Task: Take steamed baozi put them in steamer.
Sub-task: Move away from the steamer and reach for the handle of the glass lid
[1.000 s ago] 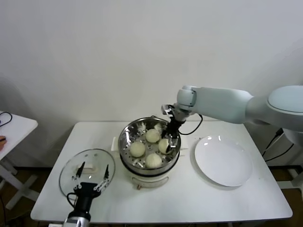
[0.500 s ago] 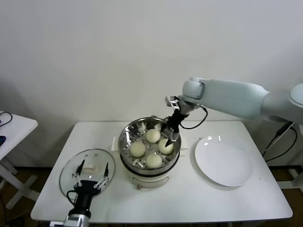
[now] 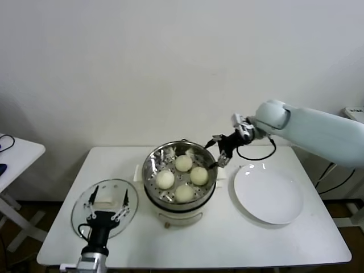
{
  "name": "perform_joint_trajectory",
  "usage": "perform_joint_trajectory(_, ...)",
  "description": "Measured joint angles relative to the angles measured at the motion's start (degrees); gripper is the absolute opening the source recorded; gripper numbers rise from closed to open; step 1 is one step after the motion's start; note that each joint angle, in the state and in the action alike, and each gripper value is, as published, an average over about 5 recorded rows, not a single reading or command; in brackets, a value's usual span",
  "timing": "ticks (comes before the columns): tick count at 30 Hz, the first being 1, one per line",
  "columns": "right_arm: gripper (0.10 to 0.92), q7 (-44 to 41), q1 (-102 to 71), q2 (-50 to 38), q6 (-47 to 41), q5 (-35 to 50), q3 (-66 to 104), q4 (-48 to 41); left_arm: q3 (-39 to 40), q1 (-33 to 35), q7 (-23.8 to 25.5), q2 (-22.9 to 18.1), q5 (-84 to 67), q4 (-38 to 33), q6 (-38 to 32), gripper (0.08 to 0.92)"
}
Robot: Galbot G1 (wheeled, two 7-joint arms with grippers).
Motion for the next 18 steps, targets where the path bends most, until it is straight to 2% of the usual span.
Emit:
perform_joint_trajectory(10, 0.823, 10.8, -25.5, -11.4, 4.1, -4.7, 26.8, 8.8, -0.1, 0.9, -0.9, -0.3, 4.2, -1.1, -2.0, 0.823)
perform_joint_trajectory(18, 0.823, 16.9, -52.4, -10.3, 7.2, -9.0, 56.0, 13.8, -0.8, 1.5, -2.0, -0.8, 10.1, -1.6, -2.0, 0.823)
